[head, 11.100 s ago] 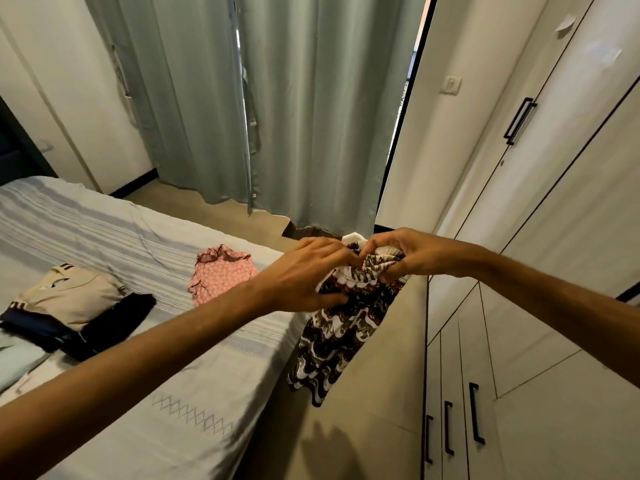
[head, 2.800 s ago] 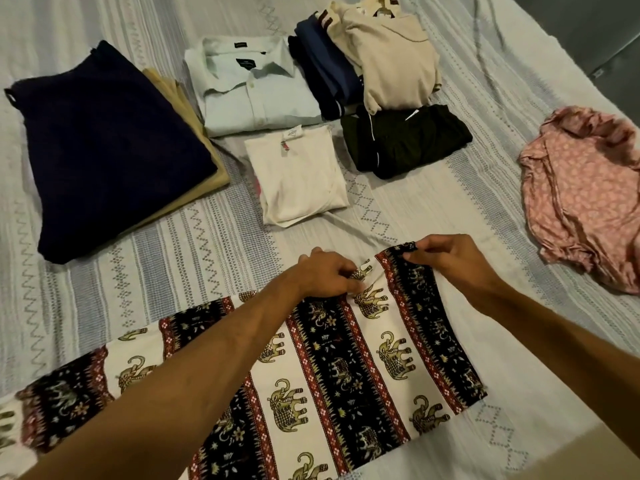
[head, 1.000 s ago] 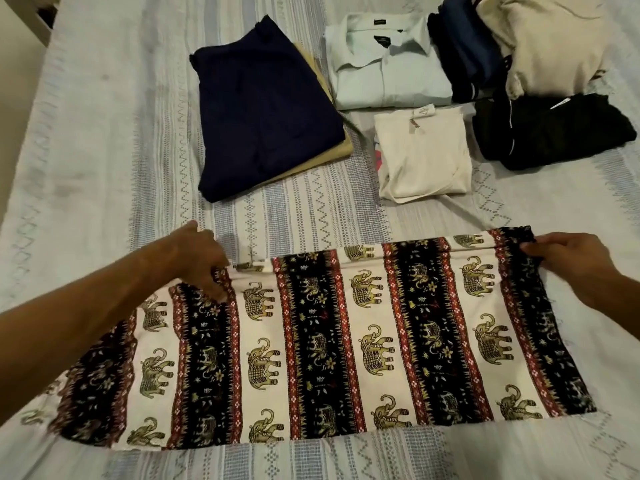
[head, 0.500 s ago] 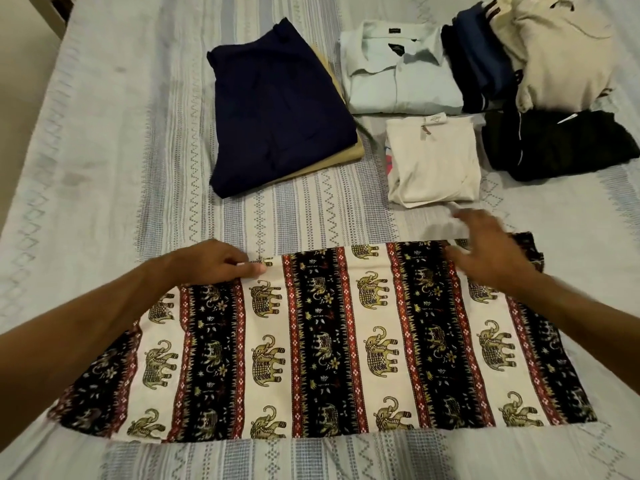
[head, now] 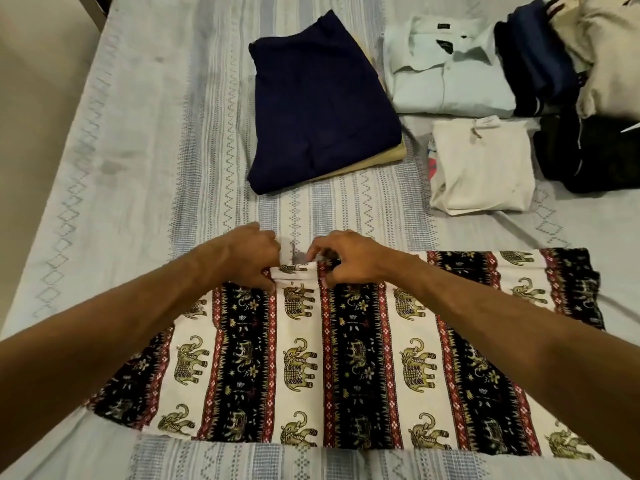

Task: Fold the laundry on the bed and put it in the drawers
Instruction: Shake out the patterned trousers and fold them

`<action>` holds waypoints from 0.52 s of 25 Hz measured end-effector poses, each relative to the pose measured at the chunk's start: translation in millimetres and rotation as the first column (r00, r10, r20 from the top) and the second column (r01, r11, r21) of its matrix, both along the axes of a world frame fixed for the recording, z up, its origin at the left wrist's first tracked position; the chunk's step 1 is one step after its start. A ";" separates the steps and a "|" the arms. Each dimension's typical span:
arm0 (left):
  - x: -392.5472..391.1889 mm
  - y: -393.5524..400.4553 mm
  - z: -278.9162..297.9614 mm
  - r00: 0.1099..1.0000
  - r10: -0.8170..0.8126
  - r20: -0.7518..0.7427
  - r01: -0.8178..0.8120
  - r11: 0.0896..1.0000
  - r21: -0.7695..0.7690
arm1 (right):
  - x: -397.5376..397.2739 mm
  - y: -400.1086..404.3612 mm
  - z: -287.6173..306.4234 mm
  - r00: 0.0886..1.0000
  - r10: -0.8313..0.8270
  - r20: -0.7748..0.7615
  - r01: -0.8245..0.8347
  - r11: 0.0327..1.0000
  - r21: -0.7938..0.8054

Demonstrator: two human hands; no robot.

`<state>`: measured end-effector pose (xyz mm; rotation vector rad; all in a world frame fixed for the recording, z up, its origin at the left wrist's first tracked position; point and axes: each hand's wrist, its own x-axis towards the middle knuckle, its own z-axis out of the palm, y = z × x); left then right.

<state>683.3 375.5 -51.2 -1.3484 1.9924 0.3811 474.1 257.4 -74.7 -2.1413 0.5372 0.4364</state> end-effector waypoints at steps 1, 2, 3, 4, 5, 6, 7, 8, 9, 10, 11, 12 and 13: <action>4.3 0.9 1.7 1.000 -0.013 0.002 0.013 0.998 -0.058 | 9.2 4.1 0.2 1.000 0.003 0.007 -0.004 0.999 0.051; 7.3 2.7 3.8 1.000 -0.010 -0.006 0.009 0.994 -0.108 | 17.6 7.9 0.4 1.000 0.012 0.010 -0.013 0.997 0.073; 11.9 6.2 3.2 0.999 0.022 -0.032 -0.026 0.990 -0.135 | 25.4 10.7 0.2 1.000 0.018 0.014 -0.019 0.997 0.073; 15.7 10.3 3.2 0.994 0.077 -0.082 -0.089 0.985 -0.148 | 32.3 12.3 -0.4 1.000 0.003 0.012 -0.004 0.997 0.082; 19.4 14.7 1.6 0.978 0.145 -0.147 -0.166 0.976 -0.142 | 36.8 12.9 -0.1 0.999 -0.033 0.009 0.031 0.991 0.131; 22.9 18.7 0.4 0.955 0.202 -0.217 -0.232 0.965 -0.125 | 40.3 13.6 0.4 0.997 -0.078 0.000 0.076 0.974 0.213; 26.4 22.4 -0.6 0.933 0.227 -0.279 -0.266 0.958 -0.109 | 43.0 14.9 0.1 0.994 -0.110 -0.014 0.109 0.950 0.292; 29.9 26.3 -3.4 0.919 0.225 -0.323 -0.268 0.959 -0.094 | 44.8 17.2 -0.4 0.992 -0.120 -0.030 0.123 0.931 0.344; 33.2 29.6 -5.6 0.911 0.213 -0.353 -0.254 0.964 -0.075 | 46.3 19.7 -1.9 0.993 -0.109 -0.040 0.116 0.925 0.361; 36.6 33.4 -7.8 0.903 0.197 -0.381 -0.238 0.969 -0.062 | 47.8 23.3 -3.9 0.994 -0.101 -0.041 0.109 0.922 0.372; 40.2 37.4 -9.8 0.897 0.176 -0.406 -0.221 0.973 -0.068 | 49.3 26.4 -6.7 0.994 -0.108 -0.026 0.110 0.917 0.384; 43.0 40.7 -9.5 0.895 0.145 -0.421 -0.199 0.976 -0.088 | 50.5 28.5 -8.5 0.992 -0.123 -0.007 0.116 0.909 0.402; 45.4 43.5 -8.7 0.903 0.117 -0.414 -0.174 0.979 -0.103 | 51.9 29.2 -10.1 0.992 -0.128 0.007 0.113 0.904 0.413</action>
